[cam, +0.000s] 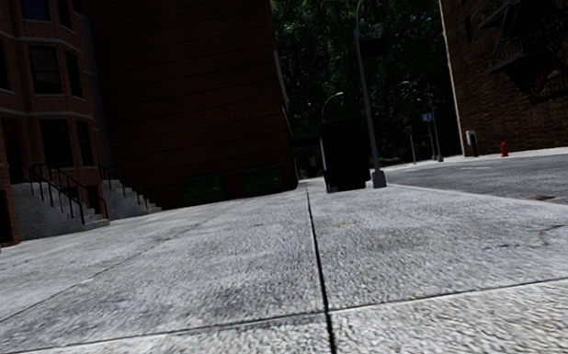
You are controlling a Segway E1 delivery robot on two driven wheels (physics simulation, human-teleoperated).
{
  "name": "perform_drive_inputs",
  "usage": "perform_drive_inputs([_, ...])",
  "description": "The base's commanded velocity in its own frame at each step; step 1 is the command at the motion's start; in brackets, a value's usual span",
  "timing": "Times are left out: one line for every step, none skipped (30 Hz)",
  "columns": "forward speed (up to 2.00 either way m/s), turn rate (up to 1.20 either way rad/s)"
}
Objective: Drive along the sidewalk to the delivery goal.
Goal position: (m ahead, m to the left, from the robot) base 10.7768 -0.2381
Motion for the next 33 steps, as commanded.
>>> perform_drive_inputs([2.0,0.0])
perform_drive_inputs([2.0,0.0])
perform_drive_inputs([2.0,0.0])
perform_drive_inputs([2.0,0.0])
perform_drive_inputs([2.0,0.0])
perform_drive_inputs([2.0,0.0])
perform_drive_inputs([2.0,0.0])
perform_drive_inputs([2.0,0.0])
perform_drive_inputs([2.0,0.0])
perform_drive_inputs([2.0,0.0])
perform_drive_inputs([2.0,0.0])
perform_drive_inputs([2.0,0.0])
perform_drive_inputs([2.0,0.0])
perform_drive_inputs([2.0,0.0])
perform_drive_inputs([2.0,0.0])
perform_drive_inputs([2.0,0.0])
perform_drive_inputs([2.0,0.0])
perform_drive_inputs([2.0,0.0])
perform_drive_inputs([2.0,0.0])
perform_drive_inputs([2.0,0.0])
perform_drive_inputs([2.0,0.0])
perform_drive_inputs([2.0,0.0])
perform_drive_inputs([2.0,0.0])
perform_drive_inputs([2.0,0.0])
perform_drive_inputs([2.0,0.0])
perform_drive_inputs([2.0,0.0])
perform_drive_inputs([2.0,0.0])
perform_drive_inputs([2.0,0.0])
perform_drive_inputs([2.0,0.0])
perform_drive_inputs([2.0,0.0])
perform_drive_inputs([2.0,0.0])
perform_drive_inputs([2.0,0.0])
perform_drive_inputs([2.0,0.0])
